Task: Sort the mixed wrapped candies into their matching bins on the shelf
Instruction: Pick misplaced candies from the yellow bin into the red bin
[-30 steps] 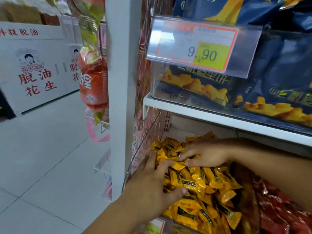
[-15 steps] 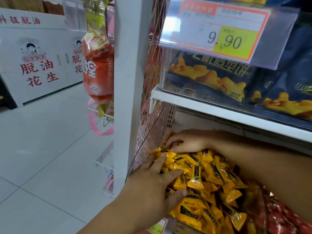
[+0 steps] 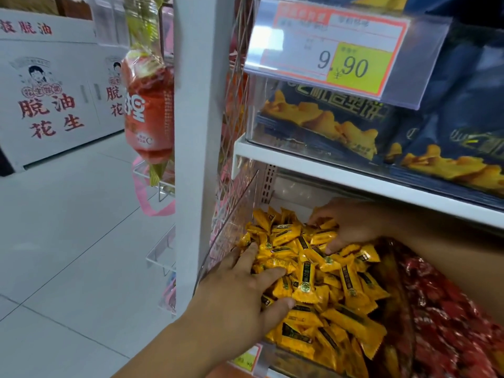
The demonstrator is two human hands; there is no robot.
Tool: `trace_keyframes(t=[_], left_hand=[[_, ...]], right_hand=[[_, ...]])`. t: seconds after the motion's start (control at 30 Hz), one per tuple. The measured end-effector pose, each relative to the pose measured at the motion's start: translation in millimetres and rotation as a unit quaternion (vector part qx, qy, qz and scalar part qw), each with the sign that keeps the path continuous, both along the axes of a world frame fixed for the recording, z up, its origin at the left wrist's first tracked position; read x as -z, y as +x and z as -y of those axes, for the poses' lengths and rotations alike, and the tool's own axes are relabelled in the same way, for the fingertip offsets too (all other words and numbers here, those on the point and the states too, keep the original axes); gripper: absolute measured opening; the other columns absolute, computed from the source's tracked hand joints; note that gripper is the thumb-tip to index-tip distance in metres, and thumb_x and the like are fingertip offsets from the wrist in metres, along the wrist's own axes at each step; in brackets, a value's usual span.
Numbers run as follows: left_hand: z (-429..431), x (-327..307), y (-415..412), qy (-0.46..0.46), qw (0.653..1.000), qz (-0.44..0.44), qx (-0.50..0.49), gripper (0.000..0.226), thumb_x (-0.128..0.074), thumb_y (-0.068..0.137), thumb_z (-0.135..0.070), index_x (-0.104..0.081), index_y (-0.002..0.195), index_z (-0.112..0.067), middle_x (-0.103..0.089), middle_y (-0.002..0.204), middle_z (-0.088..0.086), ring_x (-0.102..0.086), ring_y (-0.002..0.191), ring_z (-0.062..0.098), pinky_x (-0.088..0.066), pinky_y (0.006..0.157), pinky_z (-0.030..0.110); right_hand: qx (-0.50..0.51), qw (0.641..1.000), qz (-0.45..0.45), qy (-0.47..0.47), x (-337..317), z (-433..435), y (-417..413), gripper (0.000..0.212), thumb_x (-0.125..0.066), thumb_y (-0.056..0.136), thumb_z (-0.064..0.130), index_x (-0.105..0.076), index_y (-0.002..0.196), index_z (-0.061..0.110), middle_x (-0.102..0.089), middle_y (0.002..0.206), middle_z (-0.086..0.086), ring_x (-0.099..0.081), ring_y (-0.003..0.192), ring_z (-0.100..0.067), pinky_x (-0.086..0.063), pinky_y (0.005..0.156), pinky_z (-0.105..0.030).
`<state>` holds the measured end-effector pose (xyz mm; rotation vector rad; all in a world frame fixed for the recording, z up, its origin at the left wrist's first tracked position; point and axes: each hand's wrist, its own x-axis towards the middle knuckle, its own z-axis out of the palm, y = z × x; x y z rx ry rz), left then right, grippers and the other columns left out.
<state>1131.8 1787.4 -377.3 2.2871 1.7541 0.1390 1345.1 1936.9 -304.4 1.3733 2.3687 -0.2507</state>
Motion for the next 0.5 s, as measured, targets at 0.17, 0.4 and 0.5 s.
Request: trace_keyframes(t=[0.17, 0.4, 0.5], left_hand=[[-1, -1, 9, 0.021, 0.998, 0.04, -0.033, 0.064, -0.009, 0.083, -0.072, -0.022, 0.143, -0.053, 0.001, 0.163, -0.006, 0.014, 0.147, 0.011, -0.007, 0.119, 0.04], [-8, 3, 14, 0.037, 0.999, 0.012, 0.021, 0.069, -0.006, 0.075, -0.086, 0.003, 0.14, -0.063, 0.016, 0.16, -0.014, 0.021, 0.146, 0.015, 0.003, 0.118, 0.051], [-9, 6, 9, 0.031, 0.999, 0.005, 0.017, 0.068, -0.013, 0.078, -0.086, -0.01, 0.142, -0.061, 0.015, 0.159, -0.02, 0.018, 0.146, 0.012, -0.005, 0.117, 0.049]], right_hand=[[-0.052, 0.997, 0.021, 0.047, 4, -9, -33, 0.039, -0.054, 0.093, 0.049, -0.065, 0.121, 0.024, -0.064, 0.119, 0.003, -0.055, 0.098, -0.009, -0.036, 0.068, -0.015], [-0.026, 0.995, 0.052, -0.085, 38, -29, -67, 0.068, -0.063, 0.087, 0.034, -0.031, 0.147, 0.036, -0.03, 0.155, -0.003, -0.036, 0.135, -0.024, -0.033, 0.105, -0.037], [-0.025, 0.995, 0.044, -0.087, 41, -38, -70, 0.05, -0.069, 0.082, 0.031, -0.047, 0.127, 0.035, -0.048, 0.132, -0.003, -0.049, 0.111, -0.02, -0.042, 0.088, -0.033]])
